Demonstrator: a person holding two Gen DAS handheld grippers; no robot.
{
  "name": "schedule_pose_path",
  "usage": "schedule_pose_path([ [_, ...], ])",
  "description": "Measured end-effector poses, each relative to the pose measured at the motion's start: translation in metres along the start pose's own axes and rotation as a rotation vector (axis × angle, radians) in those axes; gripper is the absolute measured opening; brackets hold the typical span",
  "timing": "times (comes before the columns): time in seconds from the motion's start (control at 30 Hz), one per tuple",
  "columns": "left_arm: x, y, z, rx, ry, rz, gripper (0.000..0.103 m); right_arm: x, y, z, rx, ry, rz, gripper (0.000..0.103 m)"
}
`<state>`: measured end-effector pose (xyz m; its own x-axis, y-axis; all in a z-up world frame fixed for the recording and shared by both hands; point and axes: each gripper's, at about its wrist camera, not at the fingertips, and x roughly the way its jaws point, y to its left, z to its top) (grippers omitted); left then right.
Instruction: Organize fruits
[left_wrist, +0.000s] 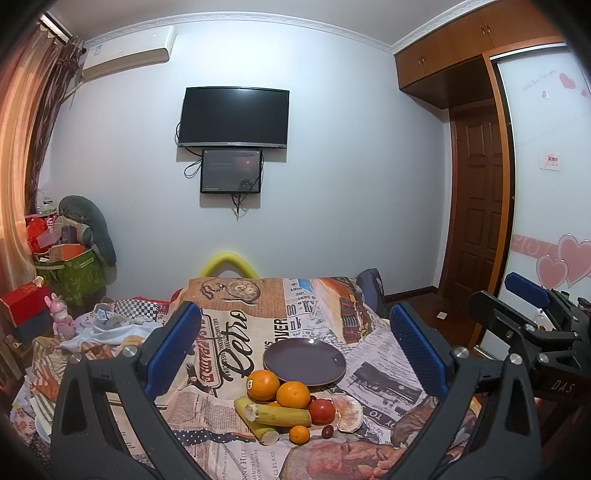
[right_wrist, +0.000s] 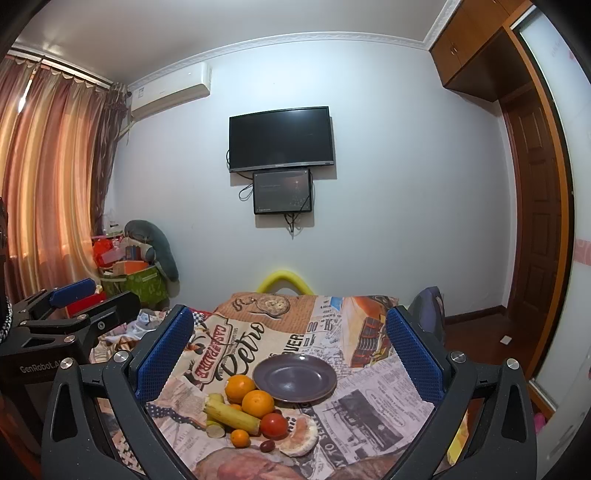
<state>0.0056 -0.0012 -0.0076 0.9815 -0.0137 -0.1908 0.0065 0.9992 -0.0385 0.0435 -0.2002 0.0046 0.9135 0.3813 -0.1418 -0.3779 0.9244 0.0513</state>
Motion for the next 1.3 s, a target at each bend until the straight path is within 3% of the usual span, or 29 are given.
schedule_pose_path([
  [1.3, 0.0006, 0.0015, 0.0002, 0.004, 0.001, -0.004, 0.103, -0.0012, -0.0032, -0.0012, 0.020, -0.001, -0.009, 0.103],
])
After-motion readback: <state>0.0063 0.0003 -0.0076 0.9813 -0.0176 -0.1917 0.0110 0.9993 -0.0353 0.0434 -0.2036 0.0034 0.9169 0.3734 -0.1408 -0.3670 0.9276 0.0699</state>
